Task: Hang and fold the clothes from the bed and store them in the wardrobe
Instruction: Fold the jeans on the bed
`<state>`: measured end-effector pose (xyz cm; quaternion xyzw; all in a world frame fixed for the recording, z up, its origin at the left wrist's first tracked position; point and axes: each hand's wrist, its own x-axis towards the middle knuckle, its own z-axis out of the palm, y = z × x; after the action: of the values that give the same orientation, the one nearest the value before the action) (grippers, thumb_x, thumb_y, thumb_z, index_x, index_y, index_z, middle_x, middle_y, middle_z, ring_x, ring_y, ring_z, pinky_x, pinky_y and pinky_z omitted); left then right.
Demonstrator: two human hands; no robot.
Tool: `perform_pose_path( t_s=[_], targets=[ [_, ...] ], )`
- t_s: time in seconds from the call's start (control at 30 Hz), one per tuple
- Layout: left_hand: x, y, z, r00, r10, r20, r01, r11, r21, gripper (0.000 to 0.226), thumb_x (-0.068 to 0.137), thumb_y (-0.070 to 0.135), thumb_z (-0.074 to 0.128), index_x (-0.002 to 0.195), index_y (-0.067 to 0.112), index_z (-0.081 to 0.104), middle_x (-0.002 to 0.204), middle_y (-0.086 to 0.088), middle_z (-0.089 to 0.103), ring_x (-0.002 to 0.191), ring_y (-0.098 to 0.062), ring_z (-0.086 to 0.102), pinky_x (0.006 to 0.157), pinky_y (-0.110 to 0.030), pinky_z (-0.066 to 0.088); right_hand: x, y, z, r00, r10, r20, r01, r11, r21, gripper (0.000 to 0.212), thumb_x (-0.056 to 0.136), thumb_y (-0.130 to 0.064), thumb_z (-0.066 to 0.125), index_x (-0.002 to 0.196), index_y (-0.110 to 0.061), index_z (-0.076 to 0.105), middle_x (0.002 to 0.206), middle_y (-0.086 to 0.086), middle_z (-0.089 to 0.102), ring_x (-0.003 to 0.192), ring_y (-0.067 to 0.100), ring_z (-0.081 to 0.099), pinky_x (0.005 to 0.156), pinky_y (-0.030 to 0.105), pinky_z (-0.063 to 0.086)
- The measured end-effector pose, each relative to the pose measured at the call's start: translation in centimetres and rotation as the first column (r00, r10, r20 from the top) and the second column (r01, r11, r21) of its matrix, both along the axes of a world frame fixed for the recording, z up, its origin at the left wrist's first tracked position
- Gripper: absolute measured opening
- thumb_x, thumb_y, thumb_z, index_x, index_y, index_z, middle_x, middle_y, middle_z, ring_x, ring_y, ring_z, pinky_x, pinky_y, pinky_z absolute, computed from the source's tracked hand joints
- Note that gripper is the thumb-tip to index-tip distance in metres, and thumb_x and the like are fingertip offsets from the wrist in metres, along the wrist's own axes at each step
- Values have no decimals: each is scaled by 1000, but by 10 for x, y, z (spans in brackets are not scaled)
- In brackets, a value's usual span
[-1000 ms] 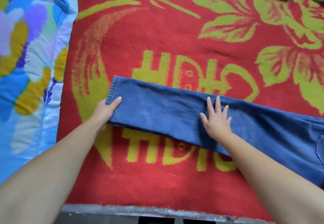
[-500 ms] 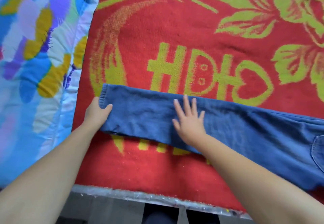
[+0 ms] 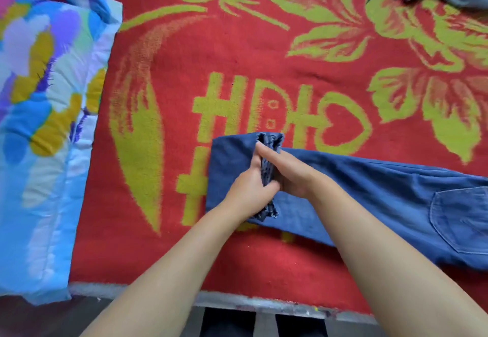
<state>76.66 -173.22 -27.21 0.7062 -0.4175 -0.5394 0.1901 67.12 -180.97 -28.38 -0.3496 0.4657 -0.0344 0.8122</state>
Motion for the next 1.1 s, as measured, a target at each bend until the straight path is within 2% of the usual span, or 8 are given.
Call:
perform_pose_path(
  t_s=[0.1, 0.2, 0.37, 0.47, 0.6, 0.7, 0.9, 1.1],
  targets=[
    [-42, 5, -9, 973, -226, -57, 225, 974, -24, 55, 92, 37, 59, 141, 21, 40, 110, -2, 62, 103, -24, 60, 84, -34, 48, -59, 4, -20, 953, -56, -298, -36, 955, -296, 13, 90, -15, 58, 79, -22, 55, 73, 2, 54, 75, 17, 52, 71, 34, 41],
    [-50, 17, -33, 896, -142, 420, 265, 931, -250, 44, 94, 27, 58, 134, 9, 55, 133, -11, 54, 127, -28, 48, 105, -47, 40, -100, 10, -39, 847, -116, -519, -115, 913, -391, 6, 92, -16, 57, 94, -20, 54, 88, -1, 59, 85, 16, 53, 75, 31, 39],
    [-14, 11, -83, 597, -190, 780, 453, 882, -132, 70, 94, 45, 53, 153, 23, 21, 161, -7, 0, 146, -29, -9, 113, -63, 4, -105, 22, -58, 669, -315, -674, -111, 854, -509, 52, 95, -19, 56, 142, -11, 35, 128, 10, 49, 116, 26, 50, 92, 32, 39],
    [-4, 12, -114, 529, -321, 785, 469, 882, 44, 73, 96, 56, 41, 153, 29, 4, 157, -3, -19, 143, -26, -24, 111, -67, -1, -92, 41, -58, 589, -369, -719, -466, 572, -675, 68, 95, -19, 54, 153, -7, 20, 155, 17, 26, 144, 33, 25, 117, 45, 21],
    [-15, 13, -128, 541, -253, 802, 452, 891, -25, 74, 95, 55, 44, 149, 29, 1, 157, -4, -13, 144, -27, -17, 109, -70, 1, -93, 67, -81, 560, -81, -824, -813, 134, -566, 66, 94, -38, 49, 152, -18, 26, 161, 11, 17, 149, 30, 16, 113, 66, 11],
    [-14, 14, -126, 600, -127, 790, 393, 907, -153, 78, 93, 46, 54, 153, 18, 13, 161, -12, 5, 148, -29, 1, 112, -64, 10, -111, 67, -108, 447, 112, -888, -880, 232, -414, 64, 101, -50, 28, 155, -28, -1, 162, -2, -12, 150, 17, -11, 110, 65, -15],
    [4, 19, -105, 855, 439, 277, -442, 895, -56, 64, 87, 25, 70, 139, 5, 39, 135, -15, 53, 123, -30, 52, 99, -34, 39, -98, 67, -90, 427, 128, -895, -884, 269, -383, 63, 102, -40, 32, 156, -21, 4, 163, 6, -8, 150, 19, -7, 111, 65, -12],
    [-10, 3, -36, 924, 383, -3, -382, 922, -54, 32, 88, 13, 68, 115, 17, 51, 106, 3, 63, 87, -5, 62, 69, -17, 48, -100, 71, -45, 927, 27, -374, -184, 902, -391, 71, 97, -53, 44, 155, -29, 9, 163, -1, 12, 149, 9, 7, 122, 42, 8]
  ],
)
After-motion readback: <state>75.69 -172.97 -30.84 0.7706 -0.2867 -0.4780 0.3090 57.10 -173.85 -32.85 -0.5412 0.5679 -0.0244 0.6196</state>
